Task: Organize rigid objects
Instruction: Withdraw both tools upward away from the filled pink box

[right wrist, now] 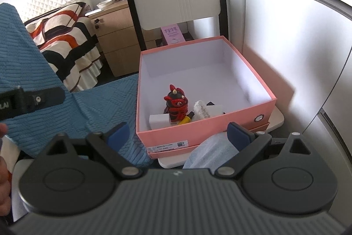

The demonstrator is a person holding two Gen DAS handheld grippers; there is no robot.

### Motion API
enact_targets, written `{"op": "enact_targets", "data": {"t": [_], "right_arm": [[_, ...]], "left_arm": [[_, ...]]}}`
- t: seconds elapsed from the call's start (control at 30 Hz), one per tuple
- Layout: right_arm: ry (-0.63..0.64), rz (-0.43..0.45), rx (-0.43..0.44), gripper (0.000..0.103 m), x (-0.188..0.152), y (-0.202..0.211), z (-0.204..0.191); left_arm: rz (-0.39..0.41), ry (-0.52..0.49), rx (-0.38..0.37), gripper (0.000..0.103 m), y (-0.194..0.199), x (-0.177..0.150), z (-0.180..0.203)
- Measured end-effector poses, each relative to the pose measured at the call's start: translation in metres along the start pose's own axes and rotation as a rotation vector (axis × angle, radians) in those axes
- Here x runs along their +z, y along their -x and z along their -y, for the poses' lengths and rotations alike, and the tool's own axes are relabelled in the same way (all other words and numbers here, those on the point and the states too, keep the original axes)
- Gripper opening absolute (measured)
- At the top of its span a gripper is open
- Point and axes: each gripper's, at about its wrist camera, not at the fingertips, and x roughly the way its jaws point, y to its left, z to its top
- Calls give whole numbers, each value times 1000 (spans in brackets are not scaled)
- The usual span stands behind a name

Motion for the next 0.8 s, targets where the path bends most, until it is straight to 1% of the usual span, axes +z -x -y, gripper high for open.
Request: {"op": "enact_targets", "data": {"t": [0.3,0.57,0.8], "right_arm": [[-4,2,-9,97,-2,1,4],[-11,-5,-16,97,-1,0,5],[-11,-4,-18,97,-1,-1,7]], "left_arm": [[-18,-14,-4,103,-5,-1,4],[-12,-3,-2,103,-7,-1,2],[-9,-16,-10,103,-4,-1,6]]}}
